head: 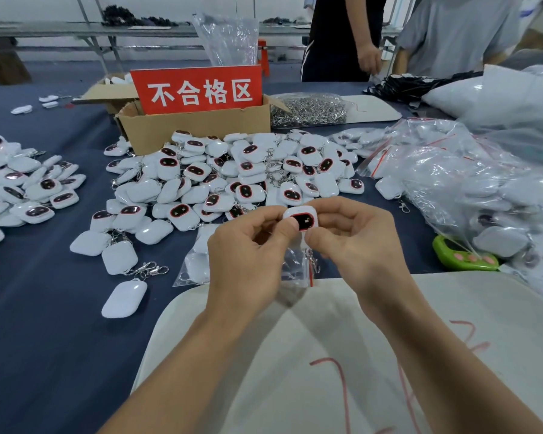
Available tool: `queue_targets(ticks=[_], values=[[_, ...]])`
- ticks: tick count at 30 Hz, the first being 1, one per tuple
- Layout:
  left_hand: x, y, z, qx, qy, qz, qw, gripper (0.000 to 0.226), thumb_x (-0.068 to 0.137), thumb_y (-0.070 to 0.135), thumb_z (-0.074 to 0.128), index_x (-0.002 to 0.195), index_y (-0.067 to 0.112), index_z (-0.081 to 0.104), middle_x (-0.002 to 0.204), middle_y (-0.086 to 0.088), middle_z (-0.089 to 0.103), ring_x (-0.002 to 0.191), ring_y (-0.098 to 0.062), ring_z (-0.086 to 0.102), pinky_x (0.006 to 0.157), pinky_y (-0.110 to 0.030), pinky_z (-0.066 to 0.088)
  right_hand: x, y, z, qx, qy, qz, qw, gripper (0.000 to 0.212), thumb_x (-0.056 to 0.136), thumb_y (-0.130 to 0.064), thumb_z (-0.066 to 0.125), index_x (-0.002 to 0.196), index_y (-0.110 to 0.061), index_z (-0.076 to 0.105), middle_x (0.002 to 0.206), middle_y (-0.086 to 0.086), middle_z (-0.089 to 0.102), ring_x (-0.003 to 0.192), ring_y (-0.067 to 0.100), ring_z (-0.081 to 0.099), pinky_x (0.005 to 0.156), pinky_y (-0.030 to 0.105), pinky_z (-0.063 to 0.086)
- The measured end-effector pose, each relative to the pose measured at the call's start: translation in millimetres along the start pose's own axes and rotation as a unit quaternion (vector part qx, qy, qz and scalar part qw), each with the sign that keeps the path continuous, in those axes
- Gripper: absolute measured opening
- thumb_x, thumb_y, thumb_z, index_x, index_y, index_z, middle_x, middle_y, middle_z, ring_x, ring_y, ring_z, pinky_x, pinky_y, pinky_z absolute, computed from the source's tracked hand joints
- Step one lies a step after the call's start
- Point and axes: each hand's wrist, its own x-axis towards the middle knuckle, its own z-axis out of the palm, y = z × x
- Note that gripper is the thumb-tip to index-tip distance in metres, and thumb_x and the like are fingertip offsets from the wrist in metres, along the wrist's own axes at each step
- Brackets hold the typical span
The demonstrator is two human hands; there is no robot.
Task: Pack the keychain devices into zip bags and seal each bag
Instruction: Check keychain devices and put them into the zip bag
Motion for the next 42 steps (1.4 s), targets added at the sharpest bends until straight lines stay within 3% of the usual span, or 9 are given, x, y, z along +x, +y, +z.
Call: queue_targets(ticks=[5, 10, 18, 22, 26, 30, 34, 40, 42], values=[[-0.1, -0.6, 0.2, -0.035, 0.007, -0.022, 0.999, 0.011, 0.088, 0.023, 0.074, 0.089, 0.032, 0.081, 0.073, 0.004, 0.075, 0.051, -0.004, 0.059, 0.048, -0.016, 0.048, -0.1, 3.4, 0.2, -0.020, -0.008, 0.017, 1.000, 0.029, 0.084, 0.005, 0.067, 0.085, -0.021, 0.081, 0.064, 0.004, 0.071, 0.051, 0.013, 0.051, 0.054, 0.029, 0.047], [-1.5, 1.7, -0.2, -0.003, -0.005, -0.010, 1.000, 0.014, 0.087, 0.026, 0.077, 0.089, 0.040, 0.078, 0.073, 0.009, 0.075, 0.057, -0.006, 0.063, 0.056, -0.023, 0.055, -0.4, 2.9, -0.8, -0.015, -0.001, 0.008, 1.000, 0.037, 0.082, 0.009, 0.065, 0.082, -0.023, 0.082, 0.066, -0.001, 0.076, 0.045, 0.004, 0.057, 0.047, 0.013, 0.043], [-1.3, 2.8, 0.4, 0.024, 0.001, -0.022, 0.999, 0.009, 0.087, 0.031, 0.078, 0.092, 0.039, 0.079, 0.080, 0.013, 0.076, 0.071, -0.014, 0.071, 0.071, -0.036, 0.060, 2.4, 5.8, -1.3, -0.087, -0.001, -0.020, 0.996, 0.022, 0.078, -0.017, 0.070, 0.089, -0.033, 0.081, 0.076, -0.006, 0.079, 0.060, 0.005, 0.067, 0.061, 0.023, 0.051], [-3.1, 3.0, -0.9, 0.112, 0.016, 0.044, 0.993, 0.028, 0.086, 0.018, 0.080, 0.107, 0.036, 0.080, 0.089, 0.025, 0.071, 0.068, 0.009, 0.058, 0.067, -0.008, 0.042, 0.2, 9.5, -1.7, -0.171, 0.016, -0.094, 0.981, 0.030, 0.084, -0.004, 0.071, 0.086, -0.033, 0.080, 0.073, -0.015, 0.076, 0.062, 0.006, 0.069, 0.063, 0.018, 0.056], [-2.6, 1.7, -4.0, 0.161, 0.052, 0.045, 0.985, 0.029, 0.078, 0.018, 0.084, 0.094, 0.043, 0.079, 0.088, 0.031, 0.070, 0.076, 0.009, 0.061, 0.069, -0.009, 0.043, 1.0, 11.9, -4.3, -0.166, 0.060, -0.140, 0.974, 0.037, 0.081, 0.002, 0.077, 0.080, -0.035, 0.078, 0.064, -0.016, 0.068, 0.053, 0.002, 0.054, 0.054, 0.010, 0.043], [-5.3, 1.0, -3.0, 0.200, 0.076, 0.053, 0.975, 0.031, 0.077, 0.022, 0.086, 0.094, 0.046, 0.077, 0.087, 0.034, 0.067, 0.082, 0.007, 0.063, 0.075, -0.009, 0.044, 2.7, 13.6, -4.4, -0.156, 0.079, -0.162, 0.971, 0.041, 0.080, 0.003, 0.082, 0.077, -0.037, 0.077, 0.067, -0.003, 0.071, 0.056, 0.009, 0.053, 0.056, 0.024, 0.048], [-4.7, -2.1, -2.9, 0.198, 0.073, 0.045, 0.976, 0.028, 0.077, 0.023, 0.087, 0.092, 0.046, 0.078, 0.086, 0.035, 0.067, 0.081, 0.007, 0.063, 0.073, -0.005, 0.042, 4.3, 14.6, -4.7, -0.149, 0.078, -0.169, 0.971, 0.038, 0.080, 0.001, 0.083, 0.077, -0.036, 0.077, 0.067, -0.001, 0.071, 0.058, 0.005, 0.054, 0.057, 0.018, 0.047], [1.6, 1.3, -1.5, 0.024, 0.012, -0.041, 0.999, 0.018, 0.083, 0.024, 0.083, 0.083, 0.042, 0.079, 0.072, 0.016, 0.073, 0.061, 0.000, 0.065, 0.060, -0.019, 0.050, 7.0, 13.6, -7.0, -0.132, 0.056, -0.150, 0.978, 0.044, 0.081, -0.007, 0.068, 0.095, -0.047, 0.076, 0.074, -0.006, 0.071, 0.064, 0.029, 0.062, 0.065, 0.037, 0.057], [3.8, 4.6, -1.8, -0.070, 0.017, -0.085, 0.994, 0.012, 0.080, 0.025, 0.084, 0.083, 0.035, 0.082, 0.069, 0.007, 0.073, 0.055, -0.008, 0.061, 0.053, -0.021, 0.047, 5.3, 15.2, -7.6, -0.192, 0.030, -0.170, 0.966, 0.056, 0.084, -0.001, 0.069, 0.114, -0.049, 0.073, 0.075, -0.006, 0.065, 0.060, 0.025, 0.054, 0.062, 0.025, 0.053]])
